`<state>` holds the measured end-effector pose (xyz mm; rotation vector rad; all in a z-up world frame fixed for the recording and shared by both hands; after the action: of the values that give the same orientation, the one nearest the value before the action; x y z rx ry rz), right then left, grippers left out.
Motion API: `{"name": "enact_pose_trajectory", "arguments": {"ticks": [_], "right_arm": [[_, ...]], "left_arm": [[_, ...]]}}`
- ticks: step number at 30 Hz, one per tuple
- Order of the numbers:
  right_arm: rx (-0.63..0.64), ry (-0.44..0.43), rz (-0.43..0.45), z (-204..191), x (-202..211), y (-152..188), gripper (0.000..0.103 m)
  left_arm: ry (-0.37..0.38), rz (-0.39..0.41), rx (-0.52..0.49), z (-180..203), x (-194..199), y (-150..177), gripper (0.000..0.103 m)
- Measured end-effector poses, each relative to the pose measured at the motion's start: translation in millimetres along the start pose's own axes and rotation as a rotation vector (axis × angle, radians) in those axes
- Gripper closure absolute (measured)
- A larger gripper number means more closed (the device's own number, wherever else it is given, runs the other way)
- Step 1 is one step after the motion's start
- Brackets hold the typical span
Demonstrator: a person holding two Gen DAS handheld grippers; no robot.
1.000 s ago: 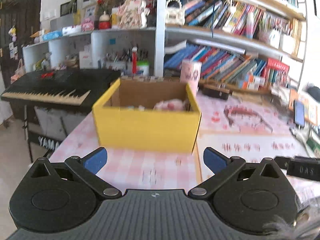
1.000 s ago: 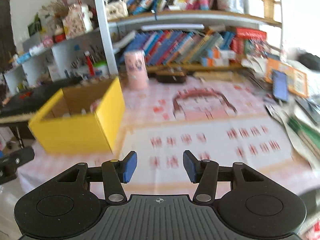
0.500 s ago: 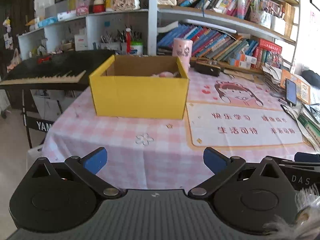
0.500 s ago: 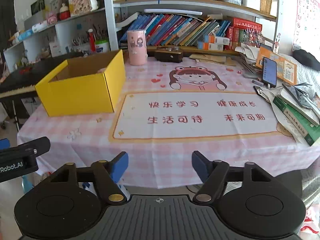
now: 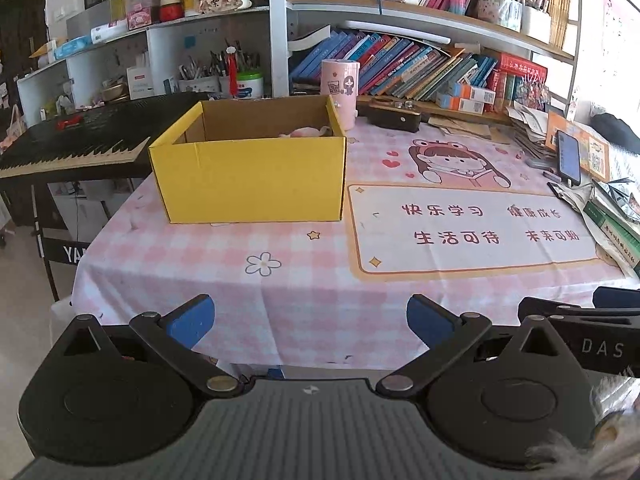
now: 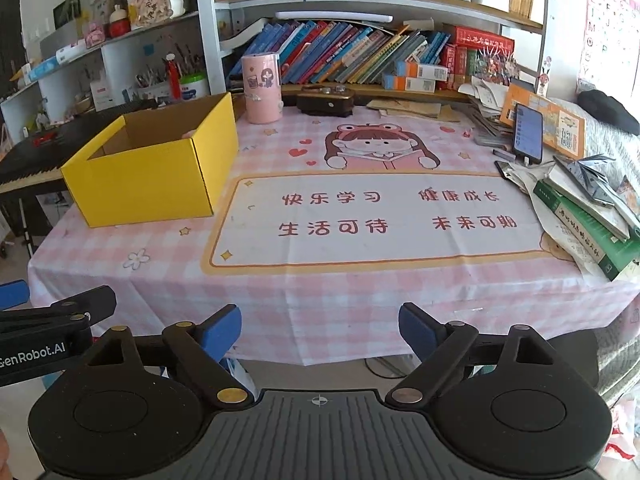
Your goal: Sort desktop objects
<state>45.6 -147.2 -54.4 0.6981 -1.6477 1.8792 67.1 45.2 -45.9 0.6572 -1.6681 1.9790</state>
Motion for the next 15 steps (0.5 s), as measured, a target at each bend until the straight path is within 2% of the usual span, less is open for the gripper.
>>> {"name": "enact_pose_trajectory", "arguments": {"ticks": [15], "right_arm": [[-0.010, -0.015, -0.025, 5.7, -4.7, 3.2, 0.014]], "left_arm": [[0.002, -0.016, -0.011, 6.0, -0.6, 1.7, 0.000]]}}
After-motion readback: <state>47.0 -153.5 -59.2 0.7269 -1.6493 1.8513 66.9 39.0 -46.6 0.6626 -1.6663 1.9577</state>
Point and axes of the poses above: each gripper's, at about its wrist camera, not at the fingertips, and x roughly against the way its jaws point, z to its right, y to its underside, the point moved 6 cm from there along -x, roughly the way its jaws point, and after that the axes turned 12 degrees about x, right-handed, at the moved point
